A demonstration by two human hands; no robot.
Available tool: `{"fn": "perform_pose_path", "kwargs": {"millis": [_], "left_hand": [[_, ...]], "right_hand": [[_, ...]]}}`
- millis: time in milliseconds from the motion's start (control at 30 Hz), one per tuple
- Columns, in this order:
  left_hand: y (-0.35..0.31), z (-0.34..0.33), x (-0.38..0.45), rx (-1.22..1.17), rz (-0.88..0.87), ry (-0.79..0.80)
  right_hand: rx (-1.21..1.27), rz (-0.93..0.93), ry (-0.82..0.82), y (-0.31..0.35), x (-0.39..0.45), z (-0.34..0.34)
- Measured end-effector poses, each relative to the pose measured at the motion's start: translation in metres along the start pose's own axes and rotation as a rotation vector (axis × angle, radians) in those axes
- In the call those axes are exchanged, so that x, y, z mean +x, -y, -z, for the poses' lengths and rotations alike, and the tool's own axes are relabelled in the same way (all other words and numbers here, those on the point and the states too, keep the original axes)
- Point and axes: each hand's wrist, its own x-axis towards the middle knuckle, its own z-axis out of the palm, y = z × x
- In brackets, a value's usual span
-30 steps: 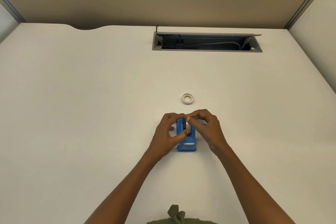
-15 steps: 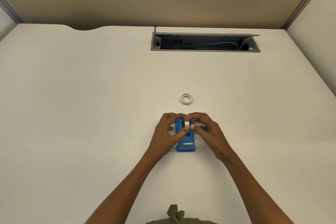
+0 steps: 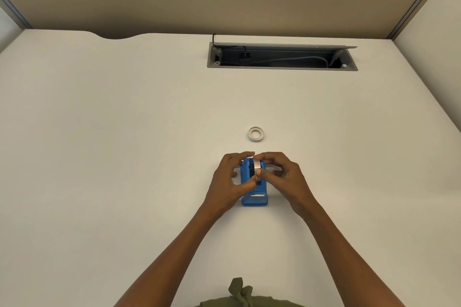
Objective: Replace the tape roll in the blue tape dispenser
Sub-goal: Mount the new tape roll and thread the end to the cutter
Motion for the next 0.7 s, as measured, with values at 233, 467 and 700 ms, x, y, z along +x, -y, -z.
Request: {"fn": "perform_pose_path", "kwargs": {"millis": [233,467,700], "left_hand": [[-0.0028,-0.0003,0.0006,-0.009,0.017,0.005],[-0.0040,0.0001,0.0006,0.002,0.006,0.003],[-0.0001,-0.0001,0.0013,0.011,0.015,0.004]], "right_hand": [[0.079,-0.065,-0.038,0.0053,0.0045,-0.0039],[0.114,-0.094,-0.052,0.0088,0.0069,-0.0073],[0.146,-0.121,-0.025,0.0093,0.0040,-0.0068]]}}
